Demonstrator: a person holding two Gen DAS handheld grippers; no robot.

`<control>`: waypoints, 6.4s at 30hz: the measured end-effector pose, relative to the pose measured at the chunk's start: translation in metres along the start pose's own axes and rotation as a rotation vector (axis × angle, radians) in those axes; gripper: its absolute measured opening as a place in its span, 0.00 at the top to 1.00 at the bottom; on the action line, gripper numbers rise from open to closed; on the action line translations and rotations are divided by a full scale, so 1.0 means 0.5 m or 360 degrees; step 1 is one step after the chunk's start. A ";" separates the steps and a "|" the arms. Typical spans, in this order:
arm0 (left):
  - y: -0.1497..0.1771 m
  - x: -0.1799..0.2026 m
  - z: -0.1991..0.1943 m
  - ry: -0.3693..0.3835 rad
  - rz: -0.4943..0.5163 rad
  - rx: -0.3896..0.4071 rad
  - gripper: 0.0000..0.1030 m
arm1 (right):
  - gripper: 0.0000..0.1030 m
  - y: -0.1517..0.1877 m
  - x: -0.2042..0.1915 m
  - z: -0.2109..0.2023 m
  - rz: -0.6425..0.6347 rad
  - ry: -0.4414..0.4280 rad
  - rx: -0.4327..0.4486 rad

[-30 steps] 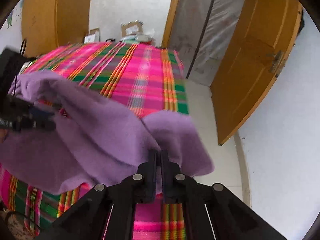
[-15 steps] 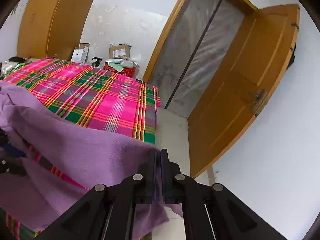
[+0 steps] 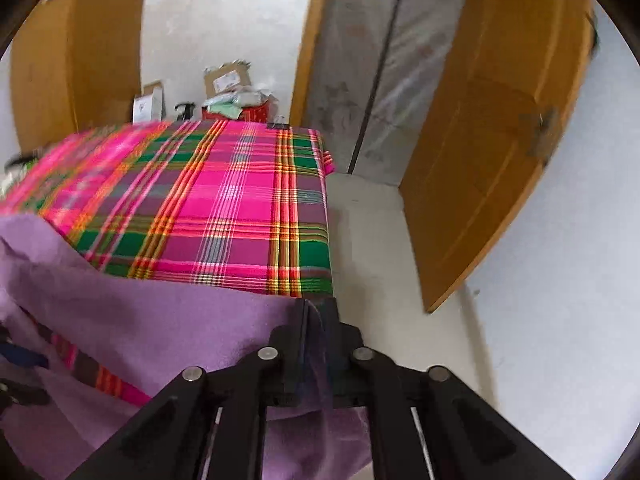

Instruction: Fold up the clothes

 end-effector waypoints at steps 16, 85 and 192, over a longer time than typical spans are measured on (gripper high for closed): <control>0.028 -0.021 -0.039 -0.0046 -0.0108 0.0051 0.65 | 0.48 0.219 0.082 -0.055 0.0797 -0.0376 -0.0045; 0.620 -0.436 -0.590 -0.0646 -0.1394 0.0821 0.65 | 0.57 0.299 -0.573 -0.276 -0.0185 -0.0737 0.0127; 0.123 -0.764 -0.494 -0.0884 -0.0967 0.0240 0.61 | 0.63 -0.201 -0.708 0.195 -0.0902 -0.0917 -0.0266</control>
Point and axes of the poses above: each gripper's, at about its wrist camera, not at the fingertips, and z roughly the way its jaws point, x to its right, y to its underside, the point moved 4 cm from there along z, roughly the way its jaws point, and after that the axes turned 6 degrees about -z, right-handed, at the moved point
